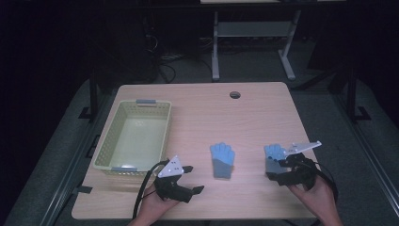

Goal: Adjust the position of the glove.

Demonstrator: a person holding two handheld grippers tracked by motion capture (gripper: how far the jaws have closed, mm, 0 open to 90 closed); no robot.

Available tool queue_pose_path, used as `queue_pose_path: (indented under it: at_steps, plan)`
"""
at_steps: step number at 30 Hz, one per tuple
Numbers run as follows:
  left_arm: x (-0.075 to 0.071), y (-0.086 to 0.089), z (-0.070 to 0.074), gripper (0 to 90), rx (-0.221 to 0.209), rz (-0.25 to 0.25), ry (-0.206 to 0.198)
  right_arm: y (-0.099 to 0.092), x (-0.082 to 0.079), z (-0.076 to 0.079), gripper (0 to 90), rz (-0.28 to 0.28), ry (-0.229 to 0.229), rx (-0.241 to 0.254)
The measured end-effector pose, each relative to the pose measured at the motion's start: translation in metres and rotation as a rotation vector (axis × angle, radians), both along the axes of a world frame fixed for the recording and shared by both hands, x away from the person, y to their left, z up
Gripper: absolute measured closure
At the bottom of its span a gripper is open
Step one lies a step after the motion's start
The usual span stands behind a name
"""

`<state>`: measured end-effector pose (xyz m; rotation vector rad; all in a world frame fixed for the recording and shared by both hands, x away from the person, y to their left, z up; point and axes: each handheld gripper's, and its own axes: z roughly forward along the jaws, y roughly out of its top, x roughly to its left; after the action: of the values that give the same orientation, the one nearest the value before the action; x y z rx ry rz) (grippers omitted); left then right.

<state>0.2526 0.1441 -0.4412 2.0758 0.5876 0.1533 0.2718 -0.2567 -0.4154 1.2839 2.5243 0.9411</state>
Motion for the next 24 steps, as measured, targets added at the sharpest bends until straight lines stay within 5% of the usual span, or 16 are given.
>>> queue_pose_path:
  at_steps: [19, 24]
  plan:
    - [0.001, 0.003, 0.002, 20.6, -0.024, 0.017, -0.001, -0.016, 0.046, 0.028, 32.5, -0.024, 0.059, -0.012]
    - [-0.001, 0.003, 0.002, 20.6, -0.014, 0.009, -0.011, -0.017, 0.059, 0.018, 38.0, -0.051, 0.087, -0.057]
